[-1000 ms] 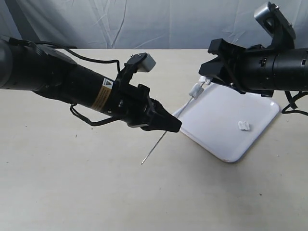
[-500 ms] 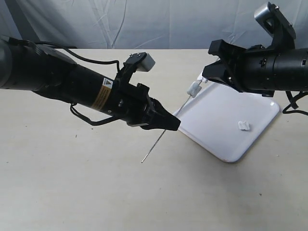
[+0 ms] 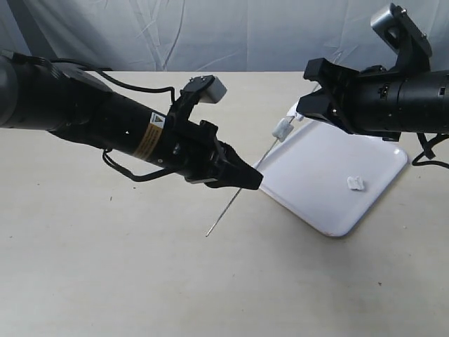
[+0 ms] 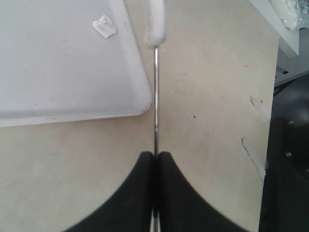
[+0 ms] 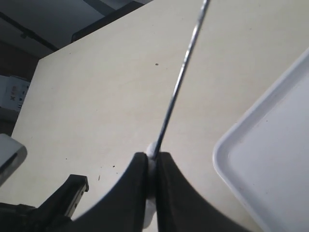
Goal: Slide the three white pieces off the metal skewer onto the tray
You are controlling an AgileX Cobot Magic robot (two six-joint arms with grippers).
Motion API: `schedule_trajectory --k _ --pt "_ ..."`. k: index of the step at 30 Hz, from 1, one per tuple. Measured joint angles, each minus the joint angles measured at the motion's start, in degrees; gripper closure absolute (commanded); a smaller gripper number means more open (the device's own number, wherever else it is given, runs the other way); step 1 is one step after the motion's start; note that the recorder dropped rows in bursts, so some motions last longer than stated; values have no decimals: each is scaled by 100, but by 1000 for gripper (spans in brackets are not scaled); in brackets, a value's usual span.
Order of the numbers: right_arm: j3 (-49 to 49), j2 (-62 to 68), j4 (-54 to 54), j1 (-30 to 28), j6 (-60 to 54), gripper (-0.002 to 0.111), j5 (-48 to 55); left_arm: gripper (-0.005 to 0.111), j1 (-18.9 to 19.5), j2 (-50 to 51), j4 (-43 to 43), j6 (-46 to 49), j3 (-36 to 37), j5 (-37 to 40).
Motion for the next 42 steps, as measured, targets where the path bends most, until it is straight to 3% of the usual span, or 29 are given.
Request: schedule_trajectory --k 19,42 --pt "0 0 -14 39 0 104 -519 107 0 0 -188 -59 45 36" --pt "-10 0 140 5 0 104 -2361 107 0 27 -33 -59 190 -29"
